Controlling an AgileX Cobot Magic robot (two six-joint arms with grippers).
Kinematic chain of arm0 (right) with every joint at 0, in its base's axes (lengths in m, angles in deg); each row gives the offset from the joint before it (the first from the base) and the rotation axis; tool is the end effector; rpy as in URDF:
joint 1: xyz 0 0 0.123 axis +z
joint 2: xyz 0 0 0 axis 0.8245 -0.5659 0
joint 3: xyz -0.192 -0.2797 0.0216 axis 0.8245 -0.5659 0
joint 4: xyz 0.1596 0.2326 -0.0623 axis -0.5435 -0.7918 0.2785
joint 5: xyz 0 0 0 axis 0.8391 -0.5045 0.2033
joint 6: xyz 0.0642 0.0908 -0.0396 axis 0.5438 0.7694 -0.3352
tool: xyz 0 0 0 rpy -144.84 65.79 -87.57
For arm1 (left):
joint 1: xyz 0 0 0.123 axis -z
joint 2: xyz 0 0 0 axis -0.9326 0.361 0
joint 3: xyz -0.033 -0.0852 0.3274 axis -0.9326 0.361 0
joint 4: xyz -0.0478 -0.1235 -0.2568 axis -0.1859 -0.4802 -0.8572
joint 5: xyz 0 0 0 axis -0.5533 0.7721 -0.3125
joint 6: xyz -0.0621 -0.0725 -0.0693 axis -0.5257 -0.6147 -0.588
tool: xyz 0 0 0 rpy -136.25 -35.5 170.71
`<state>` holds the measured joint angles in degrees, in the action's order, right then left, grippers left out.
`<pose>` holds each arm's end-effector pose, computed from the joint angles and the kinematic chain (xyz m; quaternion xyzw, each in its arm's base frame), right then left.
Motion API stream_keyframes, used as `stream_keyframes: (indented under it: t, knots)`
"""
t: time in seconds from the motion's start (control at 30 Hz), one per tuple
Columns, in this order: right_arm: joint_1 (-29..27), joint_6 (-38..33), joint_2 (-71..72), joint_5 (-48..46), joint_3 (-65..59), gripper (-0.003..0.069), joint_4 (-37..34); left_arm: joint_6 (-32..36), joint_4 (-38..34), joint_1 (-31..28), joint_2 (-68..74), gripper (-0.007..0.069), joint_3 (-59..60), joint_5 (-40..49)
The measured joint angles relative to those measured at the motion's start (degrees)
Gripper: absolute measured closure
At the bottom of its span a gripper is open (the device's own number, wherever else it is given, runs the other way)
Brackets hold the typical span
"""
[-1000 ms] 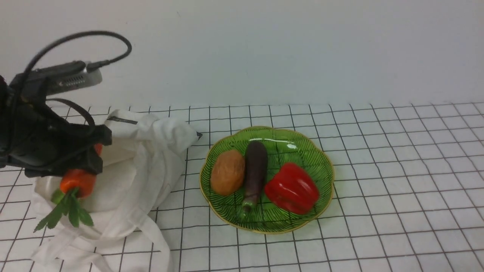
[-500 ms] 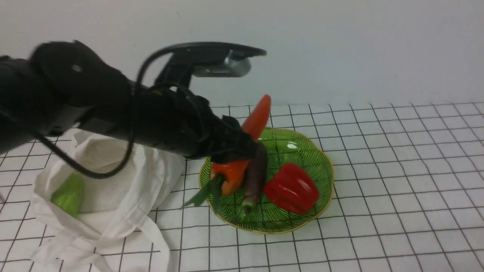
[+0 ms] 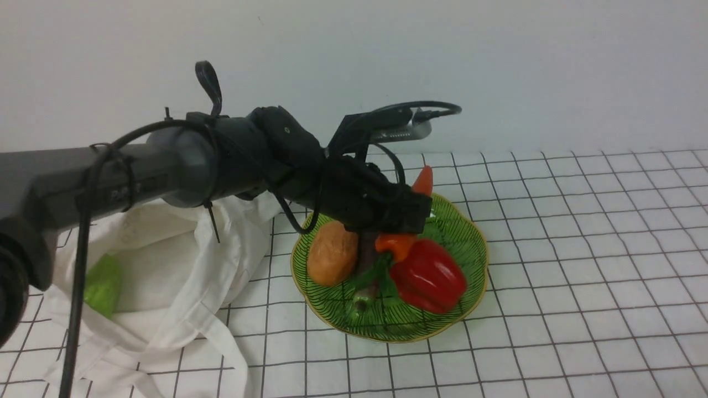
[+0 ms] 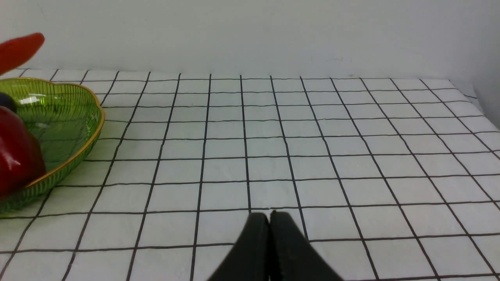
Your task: Take vegetables from bag on white checkered tablecloth place on plate.
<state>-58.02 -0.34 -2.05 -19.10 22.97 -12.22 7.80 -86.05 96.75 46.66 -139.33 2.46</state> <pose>0.0598 -0.0026 0.1630 0.0006 0.8082 -0.0251 0.5883 0.4320 -0.2770 0.2118 0.1623 0.9062 -0.2895 0.2619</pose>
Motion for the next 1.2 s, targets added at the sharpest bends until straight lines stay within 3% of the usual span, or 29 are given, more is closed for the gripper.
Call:
stream_keyframes:
  t: [0.2, 0.47, 0.6, 0.73, 0.93, 1.2]
  knots:
    - [0.0, 0.0, 0.0, 0.0, 0.0, 0.0675, 0.0, 0.0, 0.8, 0.0, 0.8, 0.0316, -0.1, -2.0]
    - [0.0, 0.0, 0.0, 0.0, 0.0, 0.0675, 0.0, 0.0, 2.3, -0.5, 0.8, 0.0065, -0.1, -0.3]
    - [0.0, 0.0, 0.0, 0.0, 0.0, 0.0675, 0.0, -0.3, 2.8, -2.7, -0.1, 0.0045, -0.1, 3.9]
    - [0.0, 0.0, 0.0, 0.0, 0.0, 0.0675, 0.0, -4.1, 5.8, -6.8, -5.0, 0.0173, -0.1, 11.0]
    - [0.0, 0.0, 0.0, 0.0, 0.0, 0.0675, 0.0, -11.7, 21.6, -12.5, -20.9, 0.0586, -0.1, 19.3]
    - [0.0, 0.0, 0.0, 0.0, 0.0, 0.0675, 0.0, -20.5, 37.0, -13.4, -44.0, 0.0632, 0.4, 22.2]
